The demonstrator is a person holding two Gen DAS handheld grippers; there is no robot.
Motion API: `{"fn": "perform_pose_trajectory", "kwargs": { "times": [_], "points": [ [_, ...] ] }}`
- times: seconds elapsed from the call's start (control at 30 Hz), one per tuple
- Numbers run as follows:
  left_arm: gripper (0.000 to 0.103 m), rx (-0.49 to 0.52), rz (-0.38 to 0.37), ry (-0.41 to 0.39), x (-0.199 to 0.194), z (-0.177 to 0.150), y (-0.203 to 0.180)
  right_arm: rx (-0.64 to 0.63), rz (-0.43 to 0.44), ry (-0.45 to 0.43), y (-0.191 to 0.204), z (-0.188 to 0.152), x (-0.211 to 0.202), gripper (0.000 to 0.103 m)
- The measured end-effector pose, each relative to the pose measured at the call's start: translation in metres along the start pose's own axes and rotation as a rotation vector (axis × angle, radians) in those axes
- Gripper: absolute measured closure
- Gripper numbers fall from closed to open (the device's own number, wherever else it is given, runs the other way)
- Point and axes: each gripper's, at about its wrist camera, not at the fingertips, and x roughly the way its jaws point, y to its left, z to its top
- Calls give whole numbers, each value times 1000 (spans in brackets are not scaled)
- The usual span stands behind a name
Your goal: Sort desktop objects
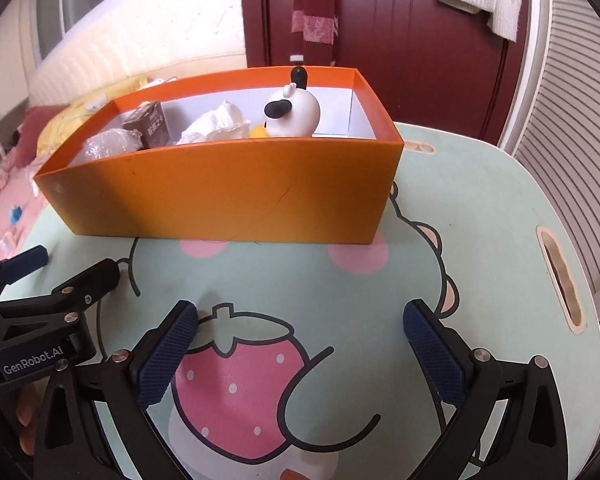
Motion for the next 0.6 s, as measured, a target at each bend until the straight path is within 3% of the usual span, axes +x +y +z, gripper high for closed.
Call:
{"fn": "perform_pose_trajectory", "kwargs": {
  "times": [0.17,0.6],
  "points": [
    [0,-1,-2,0,6,1,7,1,-1,-8,-15,-24,19,0],
    [0,2,-5,0,7,2,11,6,-4,-10,-27,-21,24,0]
  ]
}}
